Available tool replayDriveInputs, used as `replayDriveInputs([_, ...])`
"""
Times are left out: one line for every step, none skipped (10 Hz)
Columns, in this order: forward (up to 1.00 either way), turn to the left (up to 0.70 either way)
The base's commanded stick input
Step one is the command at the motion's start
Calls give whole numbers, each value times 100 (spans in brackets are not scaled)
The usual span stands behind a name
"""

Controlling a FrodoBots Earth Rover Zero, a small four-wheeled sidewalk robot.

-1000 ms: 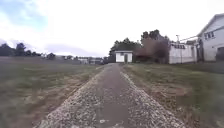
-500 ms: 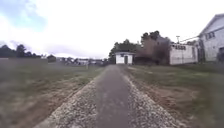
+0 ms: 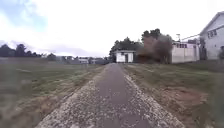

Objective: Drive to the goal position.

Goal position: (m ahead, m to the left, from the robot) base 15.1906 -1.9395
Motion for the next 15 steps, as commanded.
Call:
replayDriveInputs([60,1])
replayDriveInputs([60,1])
replayDriveInputs([60,1])
replayDriveInputs([60,1])
replayDriveInputs([60,1])
replayDriveInputs([60,1])
replayDriveInputs([60,0])
replayDriveInputs([60,-9])
replayDriveInputs([60,-10])
replayDriveInputs([60,1])
replayDriveInputs([60,1])
replayDriveInputs([60,1])
replayDriveInputs([60,1])
replayDriveInputs([60,1])
replayDriveInputs([60,1])
